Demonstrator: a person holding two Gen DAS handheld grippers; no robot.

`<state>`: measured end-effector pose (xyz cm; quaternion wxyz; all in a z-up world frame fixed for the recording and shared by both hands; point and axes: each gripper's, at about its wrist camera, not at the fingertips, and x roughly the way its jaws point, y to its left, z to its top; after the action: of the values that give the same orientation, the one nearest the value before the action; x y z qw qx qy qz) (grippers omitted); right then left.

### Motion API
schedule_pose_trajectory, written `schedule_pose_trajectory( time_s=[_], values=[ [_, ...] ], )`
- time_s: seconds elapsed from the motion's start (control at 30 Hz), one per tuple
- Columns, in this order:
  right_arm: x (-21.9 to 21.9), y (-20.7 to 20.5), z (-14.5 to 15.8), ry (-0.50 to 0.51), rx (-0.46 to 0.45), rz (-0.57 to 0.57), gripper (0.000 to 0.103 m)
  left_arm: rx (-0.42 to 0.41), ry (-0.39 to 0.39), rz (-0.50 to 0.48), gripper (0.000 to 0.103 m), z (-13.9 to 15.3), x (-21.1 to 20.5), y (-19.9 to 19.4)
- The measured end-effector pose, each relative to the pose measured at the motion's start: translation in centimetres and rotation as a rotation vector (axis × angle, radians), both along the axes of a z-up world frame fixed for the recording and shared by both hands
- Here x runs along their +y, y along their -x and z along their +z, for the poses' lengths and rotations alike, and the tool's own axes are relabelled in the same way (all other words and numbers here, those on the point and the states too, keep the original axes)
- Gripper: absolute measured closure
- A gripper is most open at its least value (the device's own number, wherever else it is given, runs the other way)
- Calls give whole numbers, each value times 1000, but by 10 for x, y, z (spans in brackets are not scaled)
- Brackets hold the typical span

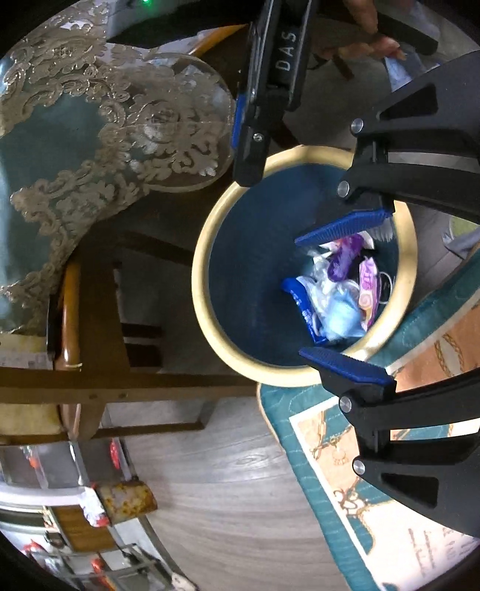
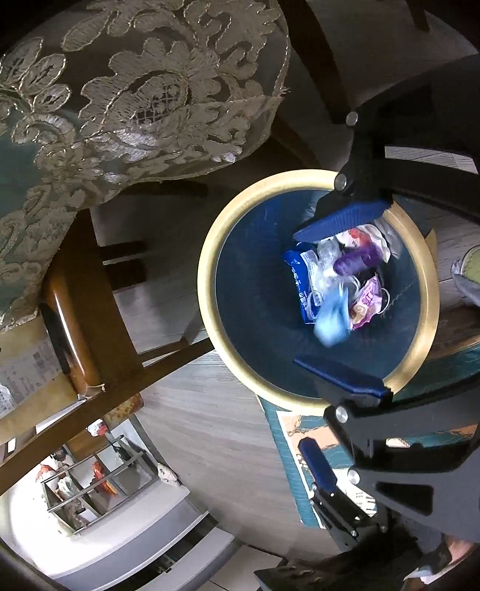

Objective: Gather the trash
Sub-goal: 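Carry both items over the bin and open both grippers to drop them, then return both grippers over the cushion toward the remaining trash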

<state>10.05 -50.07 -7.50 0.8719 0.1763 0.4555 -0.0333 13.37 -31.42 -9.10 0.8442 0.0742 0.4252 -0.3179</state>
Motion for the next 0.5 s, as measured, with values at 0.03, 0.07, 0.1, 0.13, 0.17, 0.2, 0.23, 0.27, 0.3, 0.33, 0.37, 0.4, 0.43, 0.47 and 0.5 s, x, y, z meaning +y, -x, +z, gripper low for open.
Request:
schedule_pose_trajectory(
  time_s=[0.03, 0.07, 0.1, 0.13, 0.17, 0.2, 0.23, 0.27, 0.3, 0.33, 0.37, 0.4, 0.43, 0.47, 0.5],
  values=[
    [1, -1, 0, 0, 0, 0, 34, -4, -2, -2, 41, 1, 1, 1],
    [2, -2, 0, -1, -2, 3, 33, -9, -8, -1, 40, 2, 2, 1],
    [3, -2, 1, 1, -5, 6, 30, -14, -12, 1, 38, 3, 3, 2],
    [5, -2, 2, 8, -8, 11, 27, -16, -14, 1, 35, 4, 4, 3],
    [7, -6, 3, 11, -9, 14, 26, -20, -17, 2, 33, 5, 6, 4],
    [9, -6, 4, 17, -10, 19, 24, -30, -23, 6, 28, 7, 9, 5],
    [10, -7, 5, 24, -12, 20, 20, -41, -27, 12, 20, 9, 11, 6],
    [11, -7, 6, 35, -14, 22, 18, -55, -29, 21, 17, 13, 15, 7],
    [12, -8, 7, 40, -17, 25, 16, -74, -26, 31, 12, 16, 20, 9],
    [13, -9, 8, 43, -18, 27, 16, -86, -22, 36, 10, 19, 24, 10],
    [14, -9, 9, 44, -18, 28, 16, -94, -19, 40, 10, 22, 28, 10],
    [15, -10, 10, 42, -19, 29, 16, -103, -21, 47, 9, 25, 33, 11],
    [17, -11, 10, 43, -21, 32, 15, -109, -27, 52, 8, 27, 36, 12],
    [19, -12, 11, 49, -23, 38, 15, -115, -34, 57, 8, 29, 40, 13],
    [22, -12, 13, 59, -24, 45, 12, -123, -41, 64, 8, 31, 46, 14]
  ],
)
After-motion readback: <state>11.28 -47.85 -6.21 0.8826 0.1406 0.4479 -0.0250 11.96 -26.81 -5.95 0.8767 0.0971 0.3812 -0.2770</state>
